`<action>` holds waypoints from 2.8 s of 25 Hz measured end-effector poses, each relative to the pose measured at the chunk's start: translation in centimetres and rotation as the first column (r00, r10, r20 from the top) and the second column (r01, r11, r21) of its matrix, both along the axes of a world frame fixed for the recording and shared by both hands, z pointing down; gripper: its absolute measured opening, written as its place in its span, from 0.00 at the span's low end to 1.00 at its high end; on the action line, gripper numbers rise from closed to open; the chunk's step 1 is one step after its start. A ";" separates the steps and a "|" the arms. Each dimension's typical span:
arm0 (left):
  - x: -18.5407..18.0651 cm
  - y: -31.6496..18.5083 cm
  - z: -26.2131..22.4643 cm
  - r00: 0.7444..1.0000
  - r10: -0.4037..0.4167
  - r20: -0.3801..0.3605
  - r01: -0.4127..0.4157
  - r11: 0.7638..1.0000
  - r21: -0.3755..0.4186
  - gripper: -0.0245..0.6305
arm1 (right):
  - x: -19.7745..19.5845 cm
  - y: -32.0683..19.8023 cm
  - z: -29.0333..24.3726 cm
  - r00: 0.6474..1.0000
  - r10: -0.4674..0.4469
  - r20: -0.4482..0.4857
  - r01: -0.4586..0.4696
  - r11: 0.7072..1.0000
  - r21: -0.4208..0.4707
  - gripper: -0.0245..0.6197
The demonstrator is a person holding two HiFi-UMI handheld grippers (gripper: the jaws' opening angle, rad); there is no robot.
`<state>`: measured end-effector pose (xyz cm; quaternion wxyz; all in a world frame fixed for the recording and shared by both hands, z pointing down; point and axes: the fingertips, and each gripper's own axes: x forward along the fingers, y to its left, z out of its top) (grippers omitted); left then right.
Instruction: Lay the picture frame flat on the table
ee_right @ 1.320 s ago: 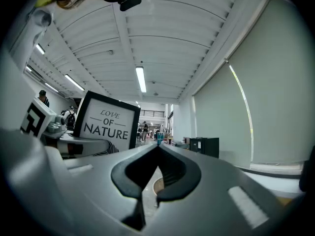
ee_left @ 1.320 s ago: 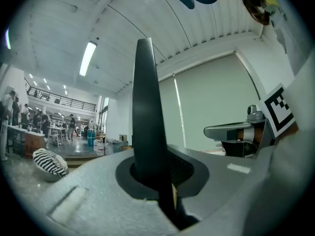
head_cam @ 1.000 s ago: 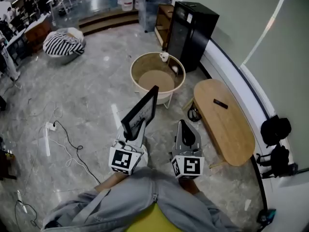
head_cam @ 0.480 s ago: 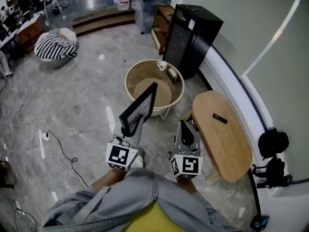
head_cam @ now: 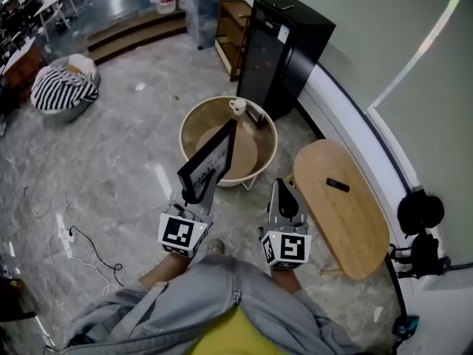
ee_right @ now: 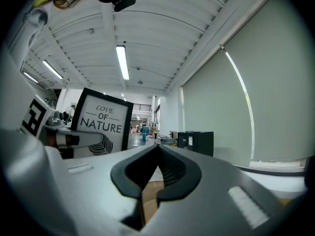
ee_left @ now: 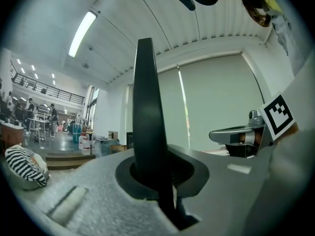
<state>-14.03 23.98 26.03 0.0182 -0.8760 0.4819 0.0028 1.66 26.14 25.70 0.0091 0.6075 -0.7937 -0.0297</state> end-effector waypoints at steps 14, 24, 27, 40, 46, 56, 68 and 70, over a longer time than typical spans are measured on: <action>0.1 -7.2 3.0 0.999 0.025 -0.027 -0.027 0.996 -0.080 0.06 | 0.7 -7.1 2.9 0.999 0.033 0.029 -0.031 0.997 -0.076 0.04; 2.3 -16.3 3.1 0.996 0.057 -0.069 -0.062 0.995 -0.073 0.06 | 1.2 -18.2 2.8 0.999 -0.042 0.029 0.044 0.997 -0.056 0.04; 3.3 -19.6 3.1 0.996 0.047 -0.072 -0.053 0.995 -0.083 0.06 | 1.9 -22.0 2.8 0.997 -0.065 0.032 0.067 0.996 -0.060 0.04; 10.1 -33.1 4.1 0.994 0.054 -0.092 -0.066 0.989 -0.131 0.06 | 5.1 -37.3 3.7 0.979 -0.201 0.020 0.202 0.976 -0.083 0.04; 11.9 -37.0 6.1 0.996 0.046 -0.083 -0.058 0.986 -0.154 0.06 | 6.1 -41.3 6.0 0.969 -0.246 0.032 0.248 0.963 -0.105 0.04; 13.4 -39.7 8.3 0.992 0.100 -0.082 -0.114 0.974 -0.197 0.06 | 5.2 -43.2 8.3 0.943 -0.323 0.081 0.332 0.931 -0.151 0.10; 13.7 -42.6 11.5 0.971 0.207 -0.121 -0.233 0.932 -0.276 0.06 | 3.6 -46.1 12.5 0.928 -0.348 0.135 0.372 0.892 -0.256 0.19; 13.7 -43.0 12.5 0.962 0.234 -0.142 -0.265 0.924 -0.275 0.06 | 3.7 -46.5 13.8 0.930 -0.340 0.140 0.367 0.887 -0.279 0.19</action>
